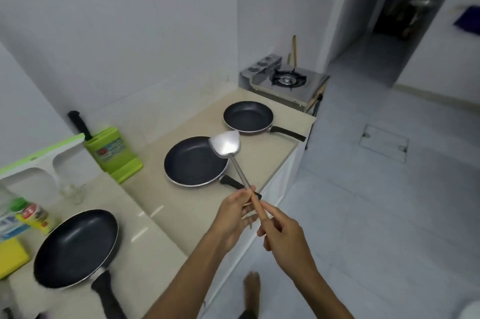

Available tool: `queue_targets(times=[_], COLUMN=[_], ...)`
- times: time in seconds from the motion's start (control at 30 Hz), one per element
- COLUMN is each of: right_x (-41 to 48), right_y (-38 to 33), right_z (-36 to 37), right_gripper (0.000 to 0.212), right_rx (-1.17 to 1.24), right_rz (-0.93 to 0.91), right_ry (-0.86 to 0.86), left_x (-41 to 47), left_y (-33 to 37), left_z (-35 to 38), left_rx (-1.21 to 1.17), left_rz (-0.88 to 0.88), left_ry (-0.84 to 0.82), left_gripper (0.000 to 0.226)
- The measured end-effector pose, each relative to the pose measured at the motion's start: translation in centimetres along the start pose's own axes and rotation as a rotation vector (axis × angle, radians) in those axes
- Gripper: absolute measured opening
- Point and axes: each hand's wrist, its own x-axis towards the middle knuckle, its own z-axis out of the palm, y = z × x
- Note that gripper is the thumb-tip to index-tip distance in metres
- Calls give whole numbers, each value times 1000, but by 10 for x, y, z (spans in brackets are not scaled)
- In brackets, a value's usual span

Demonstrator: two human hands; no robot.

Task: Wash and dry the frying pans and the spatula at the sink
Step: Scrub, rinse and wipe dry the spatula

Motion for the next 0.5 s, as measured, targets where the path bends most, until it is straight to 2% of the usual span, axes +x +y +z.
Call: queue_targets(times=[0.07, 0.13, 0.2, 0.3, 0.43, 0.5], right_x=[29, 118, 133, 219, 308, 347], right_y=[4, 16, 16, 25, 38, 45], right_z=[-11, -36, -40, -58, -85, -95], right_gripper=[26, 24, 23, 18, 34, 36], right_rx=[-25, -77, -131, -172, -200, -201], right_rz=[1, 66, 70, 134, 184, 200], right_ry=[24, 9, 21, 3, -39, -77], left_x=[33, 123, 137, 214, 298, 336], left_y=[5, 14, 21, 42, 58, 62], left_z=[8, 33, 39, 61, 81, 88], left_rx=[42, 67, 138, 141, 174, 158], left_rz=[-24, -69, -100, -144, -213, -227], left_ry=[9, 2, 20, 60, 86, 85], left_gripper=[25, 25, 25, 23, 21, 18])
